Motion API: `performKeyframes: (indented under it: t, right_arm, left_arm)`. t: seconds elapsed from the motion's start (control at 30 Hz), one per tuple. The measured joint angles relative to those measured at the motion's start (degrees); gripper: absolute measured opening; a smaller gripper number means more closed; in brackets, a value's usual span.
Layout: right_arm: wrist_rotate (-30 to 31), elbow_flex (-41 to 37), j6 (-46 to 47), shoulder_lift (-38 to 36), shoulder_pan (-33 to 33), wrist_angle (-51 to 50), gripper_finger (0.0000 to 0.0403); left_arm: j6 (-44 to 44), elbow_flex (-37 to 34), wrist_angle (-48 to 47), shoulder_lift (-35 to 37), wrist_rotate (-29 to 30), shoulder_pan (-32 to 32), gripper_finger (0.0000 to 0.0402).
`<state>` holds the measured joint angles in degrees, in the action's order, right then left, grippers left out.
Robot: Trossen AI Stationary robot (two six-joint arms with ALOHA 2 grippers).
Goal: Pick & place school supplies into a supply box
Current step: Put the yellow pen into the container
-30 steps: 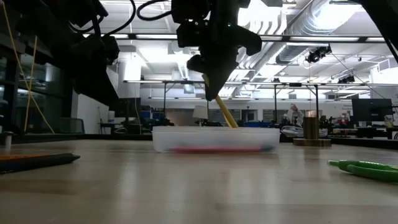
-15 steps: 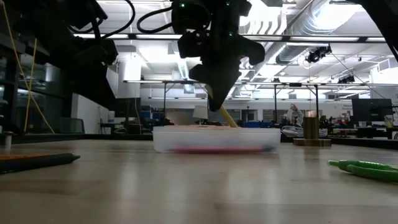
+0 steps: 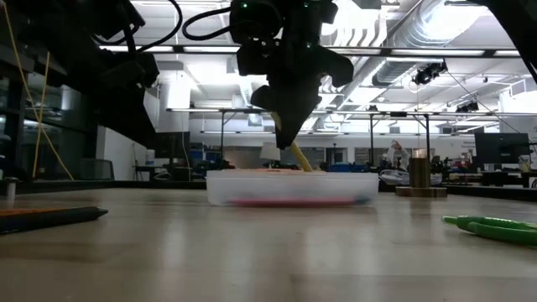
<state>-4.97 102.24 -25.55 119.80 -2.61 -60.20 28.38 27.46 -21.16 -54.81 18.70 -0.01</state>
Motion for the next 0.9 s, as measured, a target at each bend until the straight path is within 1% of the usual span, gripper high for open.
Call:
performKeyframes:
  t: [0.2, 0.3, 0.4, 0.57, 0.67, 0.77, 0.9]
  right_arm:
    - [0.0, 0.0, -0.3, 1.8, -0.1, 0.7, 0.001]
    - [1.5, 0.0, -0.4, 3.5, -0.1, 0.3, 0.0011]
    - [1.9, 0.0, -0.4, 4.1, -0.1, 0.3, 0.001]
    - [1.2, 0.0, -0.4, 4.1, -0.5, 1.5, 0.0016]
    - [-0.3, 0.0, -0.3, 4.2, -1.2, 1.7, 0.0014]
    - [-0.3, 0.0, -0.2, 4.3, -1.6, 1.8, 0.0012]
    - [-1.2, 0.0, -0.3, 4.3, -1.9, 2.2, 0.0018]
  left_arm:
    - [0.0, 0.0, 0.0, 0.0, 0.0, 0.0, 0.0232]
    - [0.0, 0.0, 0.0, 0.0, 0.0, 0.0, 0.0232]
    - [0.0, 0.0, 0.0, 0.0, 0.0, 0.0, 0.0232]
    - [-0.3, 0.0, 0.0, 0.0, 0.0, 0.0, 0.0232]
    - [-0.7, 0.0, 0.0, 0.0, 0.0, 0.0, 0.0232]
    - [-0.9, 0.0, 0.0, 0.0, 0.0, 0.0, 0.0232]
    - [-1.0, 0.0, 0.0, 0.0, 0.0, 0.0, 0.0232]
